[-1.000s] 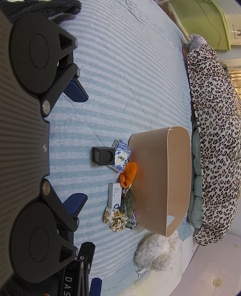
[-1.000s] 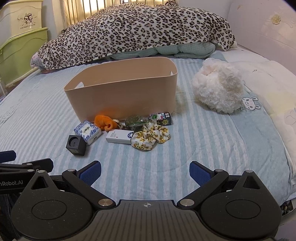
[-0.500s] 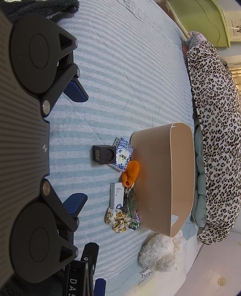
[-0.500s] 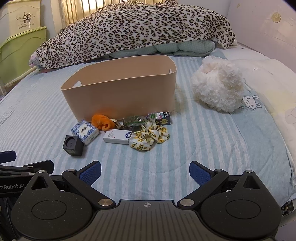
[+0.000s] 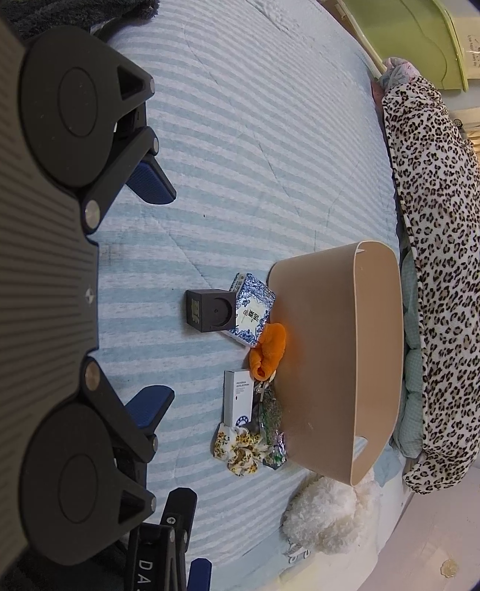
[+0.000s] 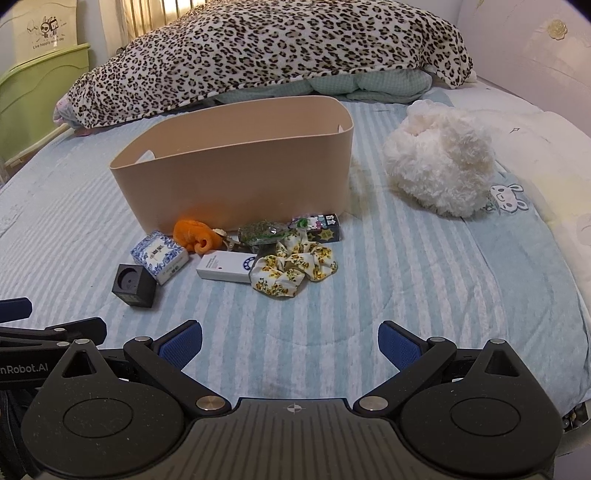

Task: Organize objects
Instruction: 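Move both tools toward the small items in front of the basket, then grasp the floral scrunchie with the right tool while the left tool grasps the black cube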

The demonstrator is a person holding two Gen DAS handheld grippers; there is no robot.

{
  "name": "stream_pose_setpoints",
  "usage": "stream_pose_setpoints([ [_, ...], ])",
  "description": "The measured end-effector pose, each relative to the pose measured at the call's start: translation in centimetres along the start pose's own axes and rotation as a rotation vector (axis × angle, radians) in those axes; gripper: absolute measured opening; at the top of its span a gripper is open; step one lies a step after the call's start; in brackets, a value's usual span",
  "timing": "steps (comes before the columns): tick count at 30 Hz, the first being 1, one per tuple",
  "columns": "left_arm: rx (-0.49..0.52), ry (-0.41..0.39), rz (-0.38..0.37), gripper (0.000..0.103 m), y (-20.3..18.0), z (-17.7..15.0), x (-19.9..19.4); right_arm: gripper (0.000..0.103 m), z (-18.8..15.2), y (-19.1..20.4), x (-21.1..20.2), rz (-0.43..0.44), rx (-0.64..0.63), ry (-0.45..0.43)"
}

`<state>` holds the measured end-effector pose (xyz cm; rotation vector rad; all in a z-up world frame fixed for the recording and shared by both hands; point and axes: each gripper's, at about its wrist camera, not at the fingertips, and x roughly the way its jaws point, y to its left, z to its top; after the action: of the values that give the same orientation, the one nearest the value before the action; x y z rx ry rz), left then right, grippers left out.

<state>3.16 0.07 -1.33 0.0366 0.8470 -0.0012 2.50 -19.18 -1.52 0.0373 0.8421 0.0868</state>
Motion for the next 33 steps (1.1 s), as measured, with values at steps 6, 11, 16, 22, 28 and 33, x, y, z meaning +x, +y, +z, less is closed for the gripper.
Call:
stream_pose_setpoints([
  [6,-0.001,0.026,0.008,0.103,-0.1,0.3,2.1,0.103,0.5,-0.4,1.6,-0.005,-0.005,0.018],
  [11,-0.007,0.045,0.016,0.103,0.0,0.6,4.1,0.103,1.0,-0.9,3.4,-0.010,-0.012,0.036],
  [16,0.001,0.068,0.010,0.103,-0.2,1.1,6.4,0.101,1.7,-1.3,5.2,-0.012,-0.024,0.046],
  [22,-0.004,0.098,0.009,0.103,-0.3,1.7,9.5,0.098,2.9,-1.9,8.5,-0.006,-0.051,0.062],
  [28,-0.001,0.098,0.020,0.103,0.1,1.8,11.1,0.095,3.8,-1.4,11.6,0.028,-0.094,0.081],
  [33,0.017,0.073,-0.011,0.089,0.4,1.6,11.3,0.090,3.8,-0.1,13.3,0.021,-0.154,0.079],
])
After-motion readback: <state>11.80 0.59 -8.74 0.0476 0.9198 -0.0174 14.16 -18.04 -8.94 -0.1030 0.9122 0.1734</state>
